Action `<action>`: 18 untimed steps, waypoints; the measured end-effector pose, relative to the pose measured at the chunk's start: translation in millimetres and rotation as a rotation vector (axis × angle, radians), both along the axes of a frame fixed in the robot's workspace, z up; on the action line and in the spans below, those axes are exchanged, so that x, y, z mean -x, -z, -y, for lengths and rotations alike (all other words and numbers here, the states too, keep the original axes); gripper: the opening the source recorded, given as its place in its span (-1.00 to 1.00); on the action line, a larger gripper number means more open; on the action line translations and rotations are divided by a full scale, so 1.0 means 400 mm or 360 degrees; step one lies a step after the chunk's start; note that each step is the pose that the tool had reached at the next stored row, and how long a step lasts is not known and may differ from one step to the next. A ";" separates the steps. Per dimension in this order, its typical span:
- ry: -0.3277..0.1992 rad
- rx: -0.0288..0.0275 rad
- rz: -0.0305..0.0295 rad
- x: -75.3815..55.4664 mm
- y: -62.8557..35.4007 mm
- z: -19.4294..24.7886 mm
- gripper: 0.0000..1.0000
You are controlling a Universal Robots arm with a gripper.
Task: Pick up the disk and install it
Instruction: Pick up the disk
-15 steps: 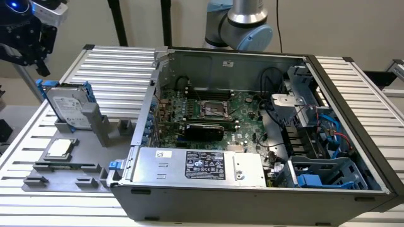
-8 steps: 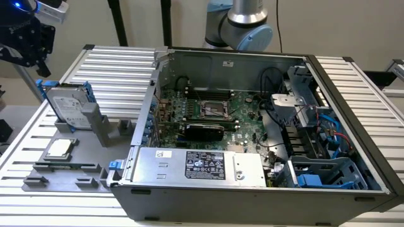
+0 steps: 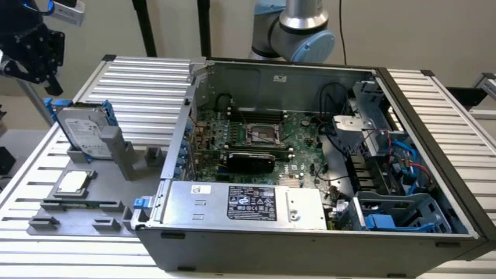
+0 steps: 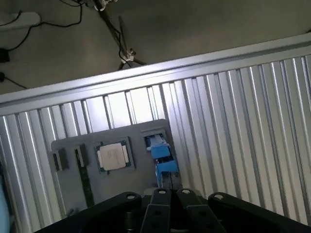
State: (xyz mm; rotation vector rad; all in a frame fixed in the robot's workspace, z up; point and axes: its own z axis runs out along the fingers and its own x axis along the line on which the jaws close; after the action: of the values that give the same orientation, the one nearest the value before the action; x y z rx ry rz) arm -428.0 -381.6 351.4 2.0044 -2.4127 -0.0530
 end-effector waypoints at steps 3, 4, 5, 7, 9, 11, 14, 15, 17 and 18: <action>-0.0075 0.00000 0.00045 0.000 0.001 0.000 -1.00; -0.0099 -0.00001 0.00061 0.000 0.002 0.000 -1.00; -0.0119 -0.00001 0.00073 0.000 0.002 0.000 -1.00; -0.0157 -0.00003 0.00101 -0.001 0.004 0.000 -1.00; -0.0189 -0.00001 0.00113 -0.003 0.004 0.000 -1.00; -0.0213 -0.00002 0.00122 -0.007 0.005 0.000 -1.00; -0.0233 -0.00003 0.00123 -0.016 0.005 0.000 1.00; -0.0233 -0.00002 0.00122 -0.016 0.005 0.000 1.00; -0.0233 -0.00001 0.00120 -0.016 0.005 0.000 1.00; -0.0233 -0.00002 0.00122 -0.016 0.006 0.000 1.00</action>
State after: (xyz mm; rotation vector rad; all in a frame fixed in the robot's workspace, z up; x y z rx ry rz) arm -421.6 -381.7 348.9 2.1783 -2.2620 -0.0448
